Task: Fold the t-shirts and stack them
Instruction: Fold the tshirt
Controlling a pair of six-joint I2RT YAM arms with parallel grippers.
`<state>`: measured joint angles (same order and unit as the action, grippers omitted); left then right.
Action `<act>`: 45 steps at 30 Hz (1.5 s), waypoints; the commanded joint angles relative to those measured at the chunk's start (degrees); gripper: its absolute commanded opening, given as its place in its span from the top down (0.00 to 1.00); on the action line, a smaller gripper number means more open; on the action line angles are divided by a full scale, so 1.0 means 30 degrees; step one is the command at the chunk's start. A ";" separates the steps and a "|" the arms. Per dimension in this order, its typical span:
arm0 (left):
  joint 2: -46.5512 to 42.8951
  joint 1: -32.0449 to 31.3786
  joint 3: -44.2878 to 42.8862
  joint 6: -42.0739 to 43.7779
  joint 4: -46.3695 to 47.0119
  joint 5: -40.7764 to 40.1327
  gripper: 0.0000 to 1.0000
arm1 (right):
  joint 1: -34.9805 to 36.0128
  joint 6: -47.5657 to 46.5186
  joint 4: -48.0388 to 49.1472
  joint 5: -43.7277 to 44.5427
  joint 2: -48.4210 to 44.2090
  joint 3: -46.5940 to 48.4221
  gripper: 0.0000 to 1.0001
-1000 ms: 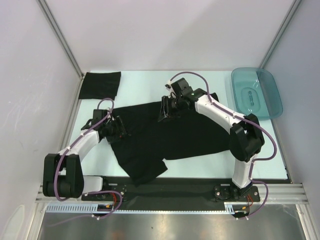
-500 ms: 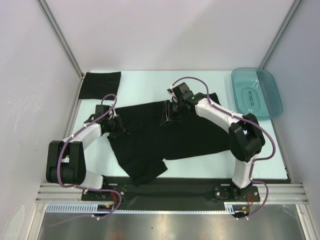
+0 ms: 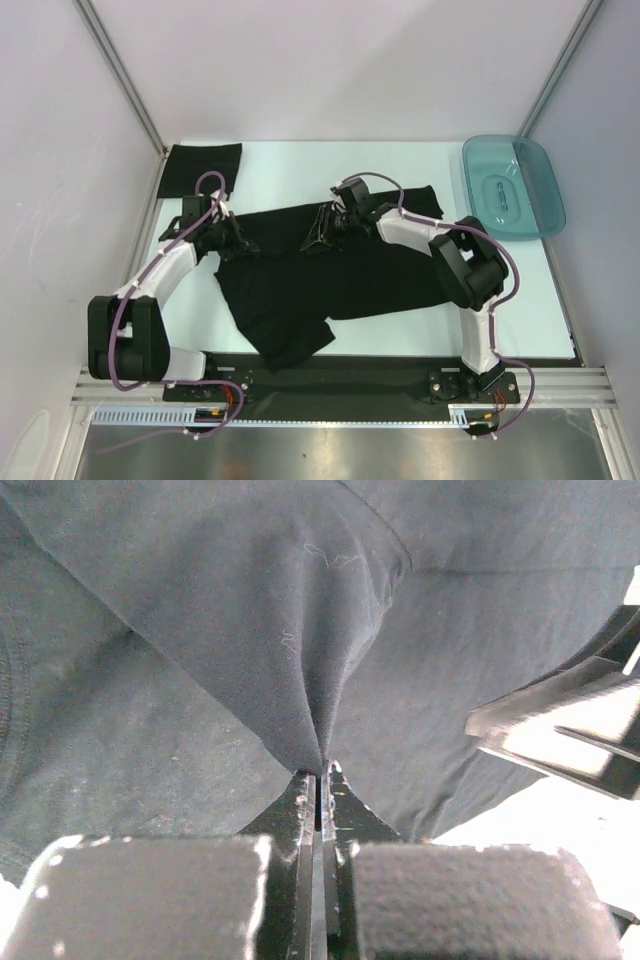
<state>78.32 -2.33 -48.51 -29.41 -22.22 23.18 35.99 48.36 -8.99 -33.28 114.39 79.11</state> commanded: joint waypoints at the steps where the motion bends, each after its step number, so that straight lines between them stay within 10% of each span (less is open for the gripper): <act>1: -0.0122 0.0307 -0.0793 -0.0538 -0.0241 0.0156 1.00 | 0.0338 0.2043 0.2617 -0.0277 0.0687 0.0201 0.70; 4: 0.0170 0.0482 -0.1113 -0.0656 -0.0270 -0.0575 1.00 | 0.0485 0.1987 0.1861 0.0368 0.1478 0.1078 0.88; 9: 0.1166 0.0542 -0.1846 -0.0598 -0.0270 -0.0578 1.00 | 0.0806 0.2161 0.1387 0.1216 0.2533 0.2163 0.89; 18: 0.1870 0.0542 -0.1701 -0.0714 -0.0006 -0.0812 1.00 | 0.1041 0.2074 0.1766 0.1952 0.3910 0.2808 0.72; 45: 0.1841 0.0542 -0.1027 -0.1007 0.0492 -0.0959 1.00 | 0.1451 0.4124 0.2416 0.2156 0.6254 0.4273 0.70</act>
<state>84.03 -1.08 -51.53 -31.68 -22.11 20.91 39.62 59.66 -1.63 -28.88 131.68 89.30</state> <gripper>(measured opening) 0.014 0.300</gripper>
